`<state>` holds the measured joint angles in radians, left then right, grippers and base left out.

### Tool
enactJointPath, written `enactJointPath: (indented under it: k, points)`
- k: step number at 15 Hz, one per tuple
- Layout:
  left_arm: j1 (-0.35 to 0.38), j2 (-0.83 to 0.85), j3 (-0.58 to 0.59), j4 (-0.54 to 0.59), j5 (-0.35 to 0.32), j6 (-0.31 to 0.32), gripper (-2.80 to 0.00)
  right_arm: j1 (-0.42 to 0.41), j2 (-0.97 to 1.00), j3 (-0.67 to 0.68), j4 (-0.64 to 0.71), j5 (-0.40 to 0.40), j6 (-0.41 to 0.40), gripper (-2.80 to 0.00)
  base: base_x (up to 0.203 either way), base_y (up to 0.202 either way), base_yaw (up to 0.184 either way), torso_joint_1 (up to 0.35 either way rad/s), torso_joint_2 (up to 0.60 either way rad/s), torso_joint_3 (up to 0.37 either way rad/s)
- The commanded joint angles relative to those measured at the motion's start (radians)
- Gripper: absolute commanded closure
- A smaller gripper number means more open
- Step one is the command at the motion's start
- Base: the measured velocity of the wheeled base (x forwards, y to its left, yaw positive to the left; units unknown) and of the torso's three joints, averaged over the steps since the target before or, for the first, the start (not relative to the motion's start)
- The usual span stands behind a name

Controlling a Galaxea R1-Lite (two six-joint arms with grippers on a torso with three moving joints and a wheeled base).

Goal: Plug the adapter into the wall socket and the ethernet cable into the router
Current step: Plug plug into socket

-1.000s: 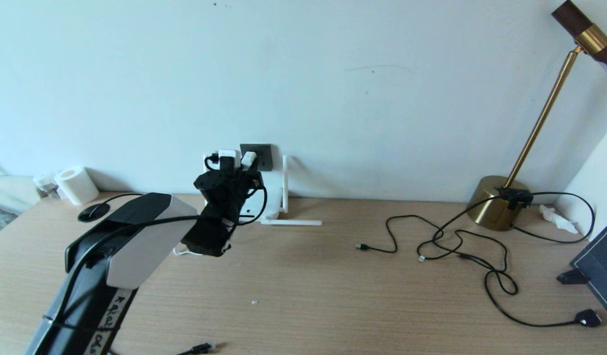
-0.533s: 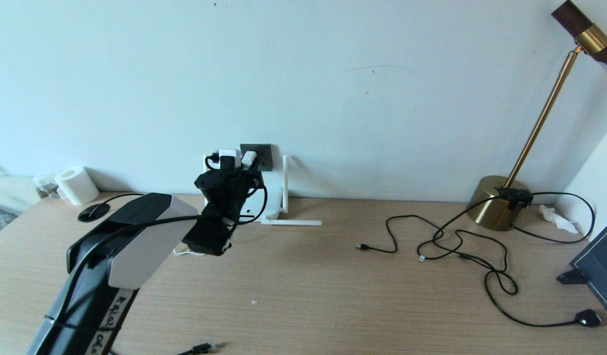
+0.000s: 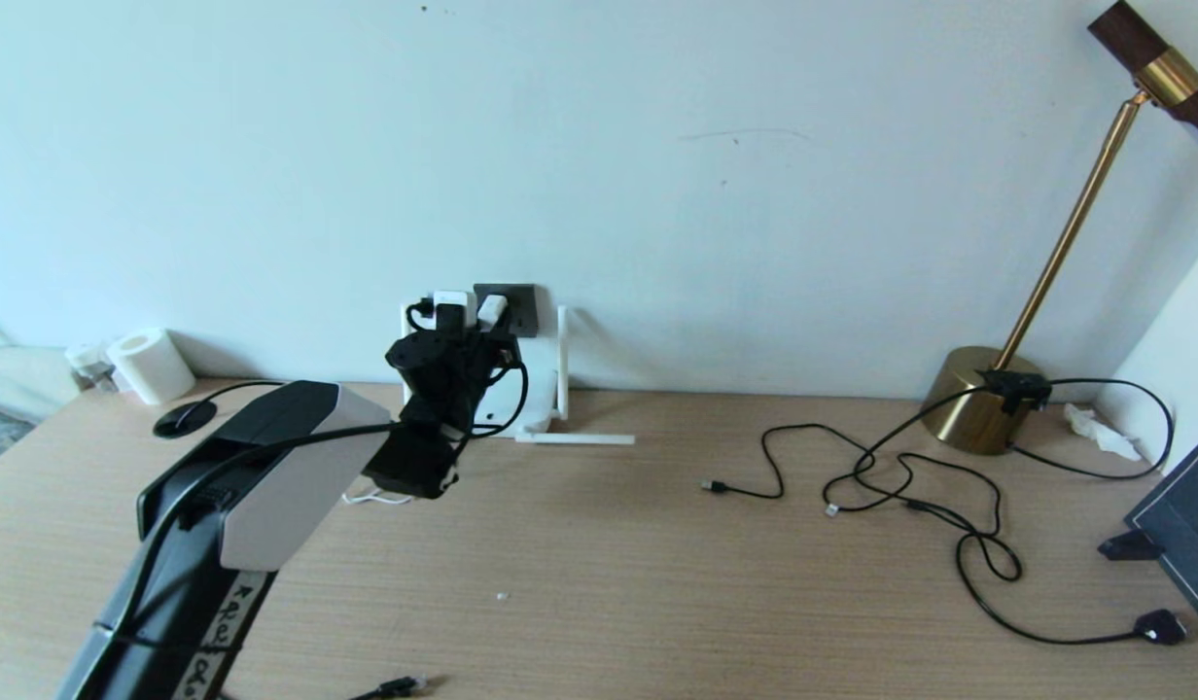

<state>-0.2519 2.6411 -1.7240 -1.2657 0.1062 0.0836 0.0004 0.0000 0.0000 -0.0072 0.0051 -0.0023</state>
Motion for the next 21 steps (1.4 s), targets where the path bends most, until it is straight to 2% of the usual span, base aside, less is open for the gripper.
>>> enactJointPath:
  k: [1, 9, 21]
  points:
    - [0.000, 0.002, -0.012, -0.003, 0.001, 0.001, 0.00, 0.000, 0.002, 0.000, 0.000, 0.000, -0.001, 0.00, 0.000, 0.000, 0.000, 0.000, 0.00, 0.000]
    - [0.000, 0.007, -0.014, 0.002, 0.000, 0.001, 0.00, 0.001, 0.002, 0.000, 0.000, 0.001, -0.001, 0.00, 0.000, 0.000, 0.000, 0.000, 0.00, 0.000]
    - [-0.009, 0.046, -0.085, 0.029, 0.013, 0.002, 0.00, 0.001, 0.000, 0.000, 0.000, 0.001, -0.001, 0.00, 0.000, 0.000, 0.000, 0.000, 0.00, 0.000]
